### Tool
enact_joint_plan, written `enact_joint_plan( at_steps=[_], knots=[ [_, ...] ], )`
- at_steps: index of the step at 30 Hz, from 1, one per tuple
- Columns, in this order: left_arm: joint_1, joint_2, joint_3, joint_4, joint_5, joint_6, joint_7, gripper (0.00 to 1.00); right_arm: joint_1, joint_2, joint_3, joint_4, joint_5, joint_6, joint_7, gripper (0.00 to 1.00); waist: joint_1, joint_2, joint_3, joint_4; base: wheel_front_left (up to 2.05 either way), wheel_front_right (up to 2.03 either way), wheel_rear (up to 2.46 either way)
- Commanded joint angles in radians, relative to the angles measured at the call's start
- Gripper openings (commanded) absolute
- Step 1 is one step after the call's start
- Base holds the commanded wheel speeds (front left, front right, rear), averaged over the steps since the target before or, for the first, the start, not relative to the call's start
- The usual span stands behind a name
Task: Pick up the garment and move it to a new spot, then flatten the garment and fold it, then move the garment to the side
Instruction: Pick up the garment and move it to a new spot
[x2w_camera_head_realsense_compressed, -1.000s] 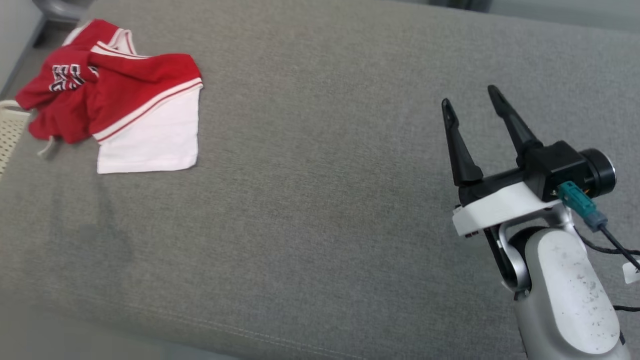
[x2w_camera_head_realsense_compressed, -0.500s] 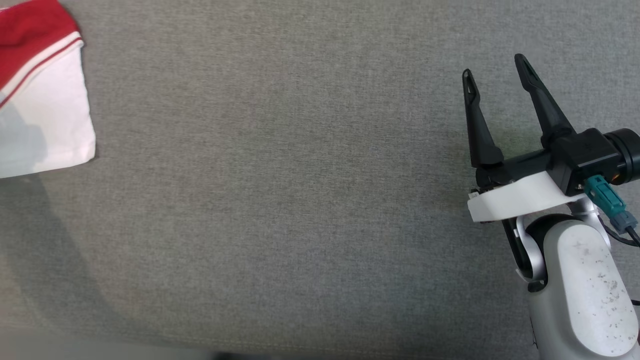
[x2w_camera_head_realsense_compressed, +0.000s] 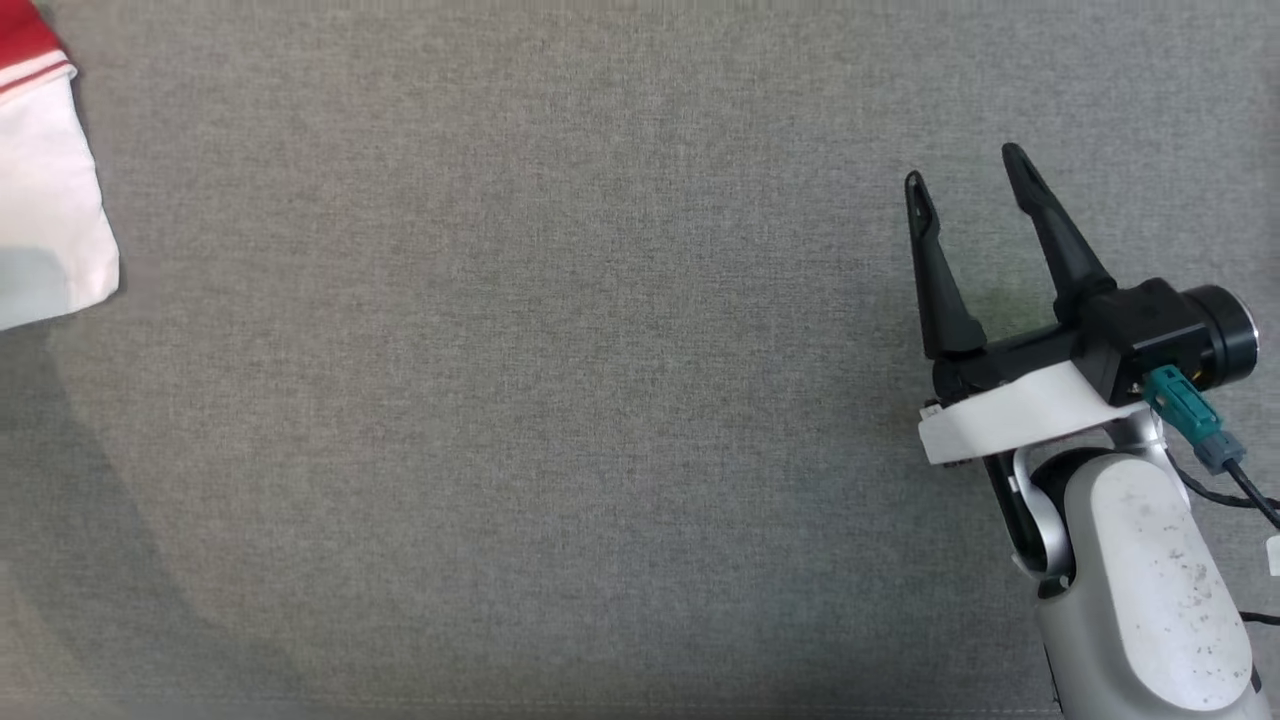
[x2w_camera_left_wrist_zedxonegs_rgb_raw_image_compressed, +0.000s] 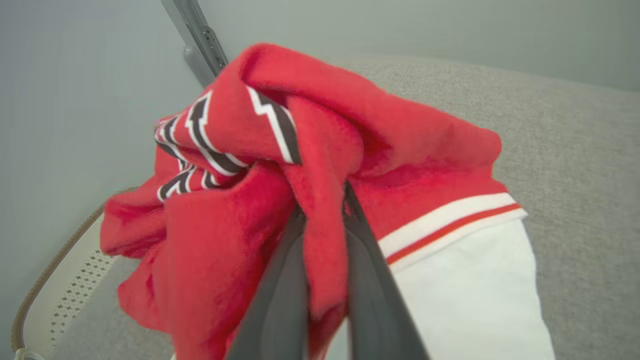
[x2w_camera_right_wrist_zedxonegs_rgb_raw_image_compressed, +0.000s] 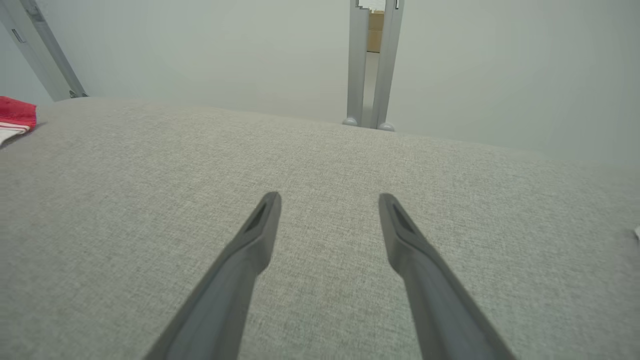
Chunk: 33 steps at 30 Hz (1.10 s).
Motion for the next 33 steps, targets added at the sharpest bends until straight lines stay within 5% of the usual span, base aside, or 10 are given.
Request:
enact_joint_plan(
  at_steps=[1,16,24,33],
  knots=[
    [-0.02,0.013,-0.009,-0.005,0.014,-0.008,-0.016,0.0,0.018,-0.003,0.002,0.017,0.012,-0.001,-0.012,1.0,-0.0002,0.0,-0.089,0.0,0.0,0.0,0.0],
    [-0.04,-0.044,-0.194,-0.216,0.052,-0.04,0.029,0.0,0.168,-0.002,-0.072,0.162,0.099,-0.001,-0.074,1.0,-0.0002,0.0,-0.441,-0.11,0.0,0.0,0.0],
    [-0.017,-0.193,-0.275,-0.4,-0.022,-0.04,0.081,0.0,0.22,-0.003,-0.092,0.2,0.128,-0.001,-0.098,1.0,-0.0002,0.0,-0.504,-0.175,0.0,0.0,0.0],
    [0.084,-0.373,-0.366,-0.448,-0.044,-0.02,0.054,0.0,0.184,-0.002,-0.044,0.23,0.177,-0.001,-0.127,1.0,-0.0002,0.0,-0.417,-0.228,0.0,0.0,0.0]
  ],
)
